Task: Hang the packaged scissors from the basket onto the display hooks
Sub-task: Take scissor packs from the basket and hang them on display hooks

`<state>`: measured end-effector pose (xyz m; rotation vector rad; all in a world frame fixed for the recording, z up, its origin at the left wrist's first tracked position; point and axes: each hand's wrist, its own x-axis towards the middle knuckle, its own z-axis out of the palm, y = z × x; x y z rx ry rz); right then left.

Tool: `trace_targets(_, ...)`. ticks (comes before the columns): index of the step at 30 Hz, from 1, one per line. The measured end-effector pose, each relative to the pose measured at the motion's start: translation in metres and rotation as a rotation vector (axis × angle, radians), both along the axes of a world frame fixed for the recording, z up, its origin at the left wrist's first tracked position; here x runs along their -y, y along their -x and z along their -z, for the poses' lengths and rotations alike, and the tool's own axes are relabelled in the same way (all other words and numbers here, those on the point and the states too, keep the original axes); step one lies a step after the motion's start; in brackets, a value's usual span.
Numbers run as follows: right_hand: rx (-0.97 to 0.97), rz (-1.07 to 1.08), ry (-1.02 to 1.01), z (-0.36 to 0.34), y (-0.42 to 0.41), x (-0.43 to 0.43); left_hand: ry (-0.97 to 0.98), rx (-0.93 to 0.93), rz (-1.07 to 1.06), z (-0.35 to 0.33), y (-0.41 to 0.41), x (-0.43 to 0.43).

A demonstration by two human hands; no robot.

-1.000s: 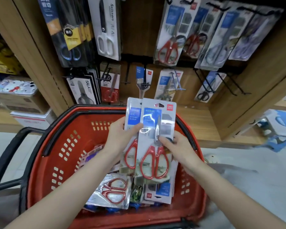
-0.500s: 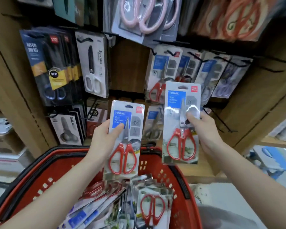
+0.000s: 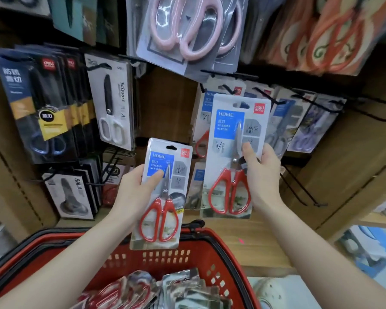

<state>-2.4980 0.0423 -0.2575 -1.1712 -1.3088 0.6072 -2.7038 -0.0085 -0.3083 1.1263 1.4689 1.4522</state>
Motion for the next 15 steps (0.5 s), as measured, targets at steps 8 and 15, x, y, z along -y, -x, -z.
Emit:
trace_targets(8,-0.001,0.016,-0.022,0.000,0.000,-0.007,0.025,0.017,0.035,-0.005,-0.007,-0.004)
trace_targets(15,0.004,0.000,0.006,-0.017,0.008,-0.027,0.015,-0.027,0.002,-0.010,-0.008,-0.003)
